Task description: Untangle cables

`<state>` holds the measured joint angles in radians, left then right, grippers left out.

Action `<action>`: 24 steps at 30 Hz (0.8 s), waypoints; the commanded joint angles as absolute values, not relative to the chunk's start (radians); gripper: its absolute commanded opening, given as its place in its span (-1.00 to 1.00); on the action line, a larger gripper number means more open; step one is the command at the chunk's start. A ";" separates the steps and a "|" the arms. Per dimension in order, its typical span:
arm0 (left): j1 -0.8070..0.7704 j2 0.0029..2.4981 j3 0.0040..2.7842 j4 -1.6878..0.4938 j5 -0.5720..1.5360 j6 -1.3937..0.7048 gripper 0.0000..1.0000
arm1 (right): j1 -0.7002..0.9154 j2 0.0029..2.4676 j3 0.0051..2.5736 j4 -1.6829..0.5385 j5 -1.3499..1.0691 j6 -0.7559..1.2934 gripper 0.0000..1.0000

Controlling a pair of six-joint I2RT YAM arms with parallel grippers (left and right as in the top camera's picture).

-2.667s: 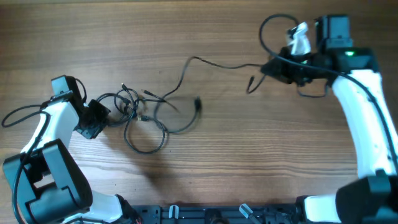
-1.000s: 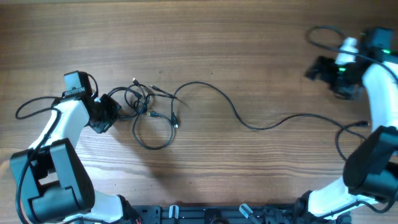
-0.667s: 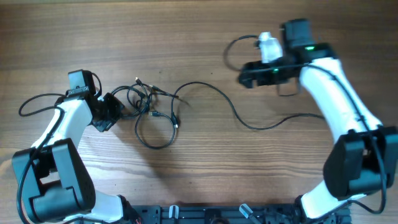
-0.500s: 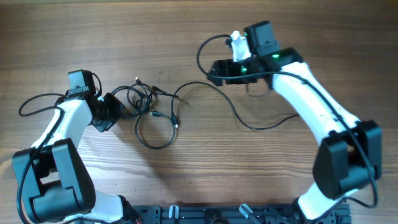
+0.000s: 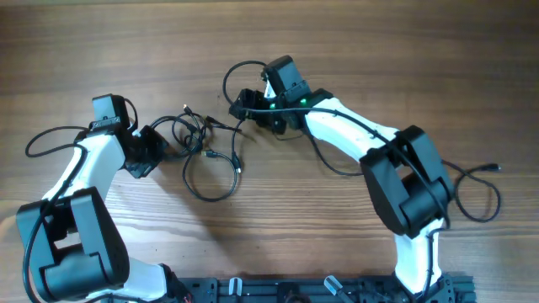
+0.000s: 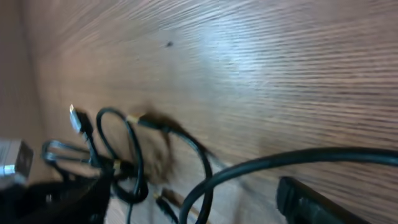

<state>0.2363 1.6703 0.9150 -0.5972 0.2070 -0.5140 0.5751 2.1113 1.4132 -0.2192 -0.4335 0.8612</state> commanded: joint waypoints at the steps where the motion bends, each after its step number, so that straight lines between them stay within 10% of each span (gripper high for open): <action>1: 0.231 1.678 0.903 -0.594 0.210 -0.502 -0.92 | 0.576 2.169 1.412 -0.190 -0.434 1.022 0.56; 8: 0.231 1.678 0.903 -0.594 0.213 -0.502 -0.92 | 0.576 2.170 1.412 -0.157 -0.450 1.021 -0.89; 24: 0.231 1.678 0.903 -0.594 0.212 -0.501 -0.92 | 0.298 2.156 1.412 0.239 -0.984 1.157 -0.91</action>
